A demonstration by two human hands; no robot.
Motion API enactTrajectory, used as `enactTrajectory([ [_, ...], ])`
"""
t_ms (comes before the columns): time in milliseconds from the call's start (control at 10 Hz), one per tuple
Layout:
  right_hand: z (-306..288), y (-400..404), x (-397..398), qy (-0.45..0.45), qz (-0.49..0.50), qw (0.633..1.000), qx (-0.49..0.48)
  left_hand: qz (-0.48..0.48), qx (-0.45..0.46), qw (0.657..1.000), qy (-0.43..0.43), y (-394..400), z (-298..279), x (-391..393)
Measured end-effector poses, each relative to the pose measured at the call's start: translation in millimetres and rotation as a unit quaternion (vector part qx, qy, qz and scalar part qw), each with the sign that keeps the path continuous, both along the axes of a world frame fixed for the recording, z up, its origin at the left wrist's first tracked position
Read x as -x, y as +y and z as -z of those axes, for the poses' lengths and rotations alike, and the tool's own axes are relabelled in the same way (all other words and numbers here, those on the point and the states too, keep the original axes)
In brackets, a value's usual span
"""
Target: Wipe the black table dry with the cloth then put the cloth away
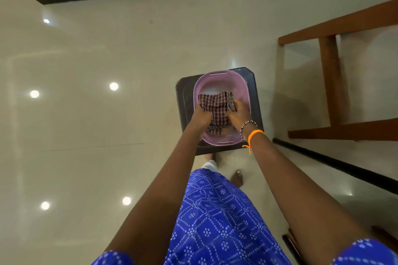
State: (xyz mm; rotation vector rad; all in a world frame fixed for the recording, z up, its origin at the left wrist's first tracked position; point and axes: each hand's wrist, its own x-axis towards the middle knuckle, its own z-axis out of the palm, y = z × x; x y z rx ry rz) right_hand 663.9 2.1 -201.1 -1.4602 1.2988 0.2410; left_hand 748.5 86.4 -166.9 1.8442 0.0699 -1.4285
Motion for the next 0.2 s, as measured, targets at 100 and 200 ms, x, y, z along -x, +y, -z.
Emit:
enactTrajectory([
  [100, 4.4, -7.2, -0.8, 0.011, -0.03, 0.998, -0.046, 0.047, -0.031, 0.998, -0.015, -0.5, 6.6, -3.7],
  [200, 4.7, -12.8, 3.7, -0.006, -0.003, 0.999, -0.042, 0.062, -0.04, 0.997, -0.038, -3.3, 1.9, -1.1],
])
